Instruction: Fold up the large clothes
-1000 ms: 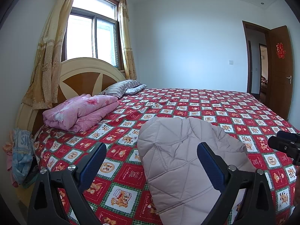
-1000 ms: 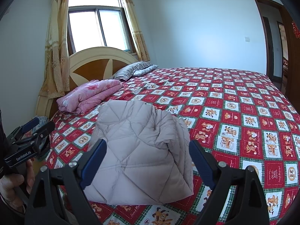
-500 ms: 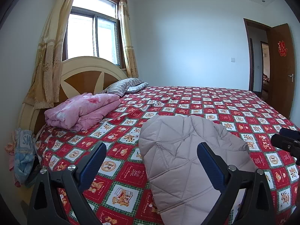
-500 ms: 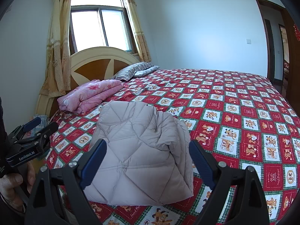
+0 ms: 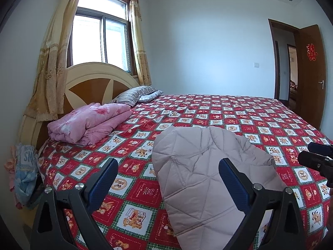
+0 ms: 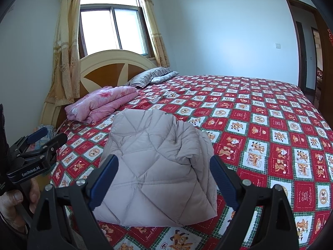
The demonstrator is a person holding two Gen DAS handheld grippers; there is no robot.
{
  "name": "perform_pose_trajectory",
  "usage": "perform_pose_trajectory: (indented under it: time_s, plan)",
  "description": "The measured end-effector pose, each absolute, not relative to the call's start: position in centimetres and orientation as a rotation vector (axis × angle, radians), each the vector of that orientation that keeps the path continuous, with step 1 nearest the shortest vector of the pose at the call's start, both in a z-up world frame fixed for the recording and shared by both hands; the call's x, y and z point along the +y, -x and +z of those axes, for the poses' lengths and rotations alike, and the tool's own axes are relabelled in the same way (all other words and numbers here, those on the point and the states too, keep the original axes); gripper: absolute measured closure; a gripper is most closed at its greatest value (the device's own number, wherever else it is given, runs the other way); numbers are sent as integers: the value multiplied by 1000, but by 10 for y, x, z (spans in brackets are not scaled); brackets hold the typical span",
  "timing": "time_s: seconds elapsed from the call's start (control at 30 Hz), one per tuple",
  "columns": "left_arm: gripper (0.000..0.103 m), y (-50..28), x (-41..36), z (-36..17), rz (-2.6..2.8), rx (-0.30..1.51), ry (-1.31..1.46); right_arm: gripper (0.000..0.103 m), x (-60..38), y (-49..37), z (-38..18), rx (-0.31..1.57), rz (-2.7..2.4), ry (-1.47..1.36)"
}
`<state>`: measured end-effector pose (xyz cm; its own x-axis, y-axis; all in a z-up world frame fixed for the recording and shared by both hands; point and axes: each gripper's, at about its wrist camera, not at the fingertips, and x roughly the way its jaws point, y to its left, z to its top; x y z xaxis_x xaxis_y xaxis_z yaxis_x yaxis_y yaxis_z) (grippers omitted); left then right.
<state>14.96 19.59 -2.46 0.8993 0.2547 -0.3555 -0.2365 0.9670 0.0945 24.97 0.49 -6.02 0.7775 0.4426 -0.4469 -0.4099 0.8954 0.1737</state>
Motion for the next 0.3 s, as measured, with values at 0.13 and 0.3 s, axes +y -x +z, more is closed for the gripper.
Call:
perform_pose_trajectory:
  time_s: [0.13, 0.3]
  plan:
    - [5, -149, 191, -26, 268, 361, -77, 11, 5, -250, -61, 502, 462, -67]
    - [5, -150, 190, -26, 262, 360, -83, 11, 4, -249, -63, 504, 461, -67]
